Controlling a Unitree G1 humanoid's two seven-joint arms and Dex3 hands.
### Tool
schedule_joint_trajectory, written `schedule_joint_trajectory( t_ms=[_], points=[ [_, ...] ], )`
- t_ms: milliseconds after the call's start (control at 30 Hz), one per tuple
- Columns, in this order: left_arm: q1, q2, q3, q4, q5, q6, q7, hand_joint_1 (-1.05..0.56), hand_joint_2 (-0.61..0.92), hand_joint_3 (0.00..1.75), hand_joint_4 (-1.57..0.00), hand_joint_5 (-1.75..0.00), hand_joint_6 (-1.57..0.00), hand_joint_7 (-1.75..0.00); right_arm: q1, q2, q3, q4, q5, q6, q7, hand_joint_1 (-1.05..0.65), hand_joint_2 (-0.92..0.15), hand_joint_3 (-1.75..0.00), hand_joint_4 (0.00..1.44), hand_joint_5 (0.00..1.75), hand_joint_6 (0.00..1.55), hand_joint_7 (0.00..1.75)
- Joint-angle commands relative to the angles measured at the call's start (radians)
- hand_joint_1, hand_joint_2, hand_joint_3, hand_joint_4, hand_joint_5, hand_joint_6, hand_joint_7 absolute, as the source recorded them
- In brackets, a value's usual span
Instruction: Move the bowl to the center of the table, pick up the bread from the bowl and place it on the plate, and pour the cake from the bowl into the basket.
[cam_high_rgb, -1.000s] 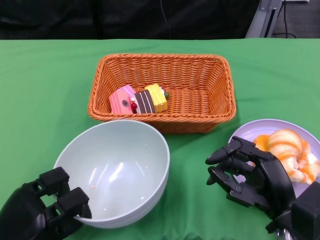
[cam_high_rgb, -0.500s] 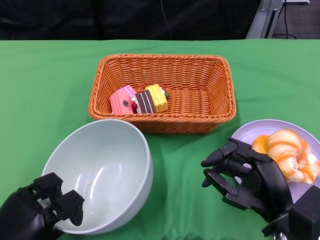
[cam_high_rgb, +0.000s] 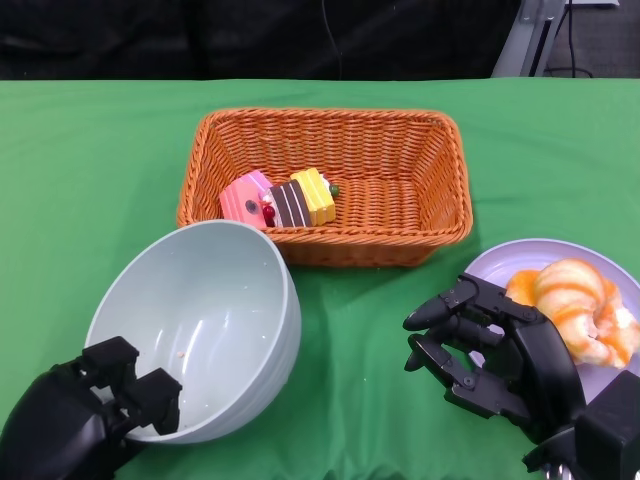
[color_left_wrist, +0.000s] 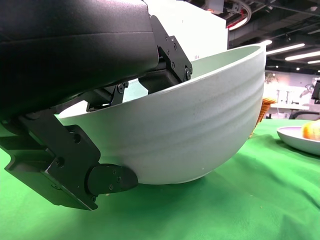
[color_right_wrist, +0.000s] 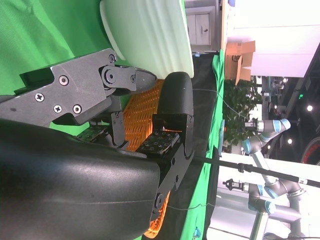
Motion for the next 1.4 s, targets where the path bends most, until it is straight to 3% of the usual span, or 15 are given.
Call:
schedule_joint_trajectory(
  t_ms=[33, 100, 167, 200, 367, 533, 767, 900, 1100, 1300, 1400],
  points=[
    [-0.008, 0.002, -0.012, -0.006, 0.001, 0.001, 0.027, 0.06, 0.53, 0.75, -0.7, -1.75, -0.6, -1.74, 0.0, -0.003, -0.005, 0.004, 0.005, -0.003, -0.009, -0.14, -0.75, -0.52, 0.72, 1.4, 0.73, 1.09],
    [-0.015, 0.004, -0.026, -0.01, 0.016, -0.007, 0.063, 0.05, 0.52, 0.79, -0.7, -1.73, -0.62, -1.7, -0.003, -0.003, -0.006, 0.018, 0.002, -0.019, -0.01, -0.13, -0.75, -0.53, 0.72, 1.4, 0.73, 1.09],
    [-0.024, 0.004, -0.045, -0.01, 0.038, -0.012, 0.125, 0.01, 0.56, 0.67, -0.83, -1.38, -0.81, -1.2, -0.007, -0.006, -0.007, 0.031, 0.002, -0.027, -0.005, -0.12, -0.75, -0.54, 0.73, 1.4, 0.73, 1.1],
    [-0.028, 0.003, -0.053, -0.007, 0.044, -0.012, 0.145, 0.0, 0.59, 0.59, -0.87, -1.27, -0.88, -1.04, -0.009, -0.007, -0.007, 0.035, 0.003, -0.029, -0.004, -0.12, -0.75, -0.55, 0.73, 1.4, 0.73, 1.1],
    [-0.035, 0.018, -0.058, -0.02, 0.038, -0.062, 0.19, -0.26, 0.86, 0.11, -0.69, -0.96, -0.8, -0.54, -0.019, -0.009, -0.008, 0.056, 0.012, -0.028, 0.01, -0.12, -0.74, -0.56, 0.71, 1.42, 0.72, 1.09],
    [-0.028, 0.02, -0.038, -0.032, 0.017, -0.09, 0.206, -0.5, 0.92, 0.03, -0.59, -0.55, -0.72, -0.14, -0.027, -0.005, -0.009, 0.07, 0.009, -0.032, 0.011, -0.13, -0.73, -0.57, 0.71, 1.42, 0.72, 1.1],
    [-0.007, 0.018, -0.007, -0.043, -0.014, -0.1, 0.176, -0.8, 0.92, 0.08, -0.34, -0.32, -0.51, 0.0, -0.028, -0.001, -0.007, 0.076, 0.008, -0.038, 0.013, -0.1, -0.73, -0.6, 0.71, 1.43, 0.71, 1.11],
    [0.007, 0.023, 0.021, -0.043, -0.065, -0.136, 0.087, -1.01, 0.92, 0.19, -0.2, -0.19, -0.3, 0.0, -0.03, -0.001, -0.007, 0.08, 0.003, -0.04, 0.008, -0.1, -0.68, -0.68, 0.71, 1.44, 0.71, 1.13],
    [0.019, 0.02, 0.083, -0.017, -0.208, -0.297, -0.115, -1.05, 0.92, 0.44, -0.01, -0.02, -0.05, 0.0, -0.033, -0.004, -0.01, 0.086, 0.006, -0.045, 0.011, -0.1, -0.67, -0.7, 0.7, 1.43, 0.7, 1.13],
    [0.038, -0.015, 0.192, 0.055, -0.464, -0.463, -0.448, -1.05, 0.92, 0.5, 0.0, 0.0, 0.0, 0.0, -0.038, -0.007, -0.011, 0.102, 0.003, -0.066, 0.011, -0.1, -0.67, -0.71, 0.71, 1.44, 0.7, 1.14],
    [0.063, -0.062, 0.221, 0.12, -0.798, -0.556, -0.801, -1.05, 0.92, 0.45, 0.0, 0.0, 0.0, 0.0, -0.035, -0.006, -0.01, 0.097, 0.003, -0.058, 0.008, -0.11, -0.66, -0.72, 0.71, 1.44, 0.7, 1.15]
  ],
)
